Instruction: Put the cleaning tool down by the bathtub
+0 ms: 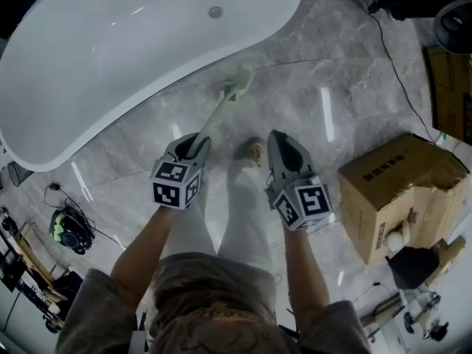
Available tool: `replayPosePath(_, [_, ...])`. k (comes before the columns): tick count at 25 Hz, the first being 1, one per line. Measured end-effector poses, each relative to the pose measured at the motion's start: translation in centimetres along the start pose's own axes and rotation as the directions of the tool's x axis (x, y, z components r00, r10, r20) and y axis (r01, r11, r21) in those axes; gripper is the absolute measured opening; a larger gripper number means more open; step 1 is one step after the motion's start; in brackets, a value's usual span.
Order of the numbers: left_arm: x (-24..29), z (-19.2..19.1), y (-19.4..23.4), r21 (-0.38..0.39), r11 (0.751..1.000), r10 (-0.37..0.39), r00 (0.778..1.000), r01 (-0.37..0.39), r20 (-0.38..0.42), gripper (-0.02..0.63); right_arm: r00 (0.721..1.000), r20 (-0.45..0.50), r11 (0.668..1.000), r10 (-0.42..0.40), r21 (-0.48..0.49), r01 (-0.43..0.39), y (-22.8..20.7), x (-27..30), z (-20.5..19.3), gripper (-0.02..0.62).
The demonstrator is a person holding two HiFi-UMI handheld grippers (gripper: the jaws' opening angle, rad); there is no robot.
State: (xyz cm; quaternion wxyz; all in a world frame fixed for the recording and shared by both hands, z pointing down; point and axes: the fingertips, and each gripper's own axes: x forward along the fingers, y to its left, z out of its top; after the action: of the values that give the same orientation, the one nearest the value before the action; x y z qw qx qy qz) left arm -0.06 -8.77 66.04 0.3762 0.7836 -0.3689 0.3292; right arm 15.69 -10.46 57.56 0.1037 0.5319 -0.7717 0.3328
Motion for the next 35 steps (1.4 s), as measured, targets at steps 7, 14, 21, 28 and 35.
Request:
replayPosePath(7, [6.2,-4.4,1.8,-0.042,0.999,0.032,0.998,-0.035,-0.063,0.101,0.999,0.027,0.999,0.042,-0.007,-0.042,-0.2,1.9,-0.7,0.000])
replayPosePath(14, [13.6,-9.0,4.7,-0.093,0.988,0.104,0.976,-0.123,-0.193,0.101,0.997,0.007,0.997,0.077,-0.004,-0.077,-1.8,3.1,-2.9,0.000])
replayPosePath(21, [16.6,-9.0,6.8,-0.131,0.969,0.159,0.936,-0.208,-0.314,0.101,0.996,0.012,0.996,0.092,-0.014,-0.092,-1.7,2.8,-1.7,0.000])
replayPosePath(28, [21.2,-9.7,6.5,-0.138,0.953,0.184,0.876,-0.270,-0.446,0.101,0.993,-0.027,0.993,0.119,-0.006,-0.119,-3.3,3.2,-2.3,0.000])
replayPosePath(35, [25.4,-10.7,6.5,-0.108,0.942,0.221,0.827,-0.319,-0.517,0.101,0.992,-0.046,0.993,0.121,0.006,-0.120,-5.7,3.9,-3.3,0.000])
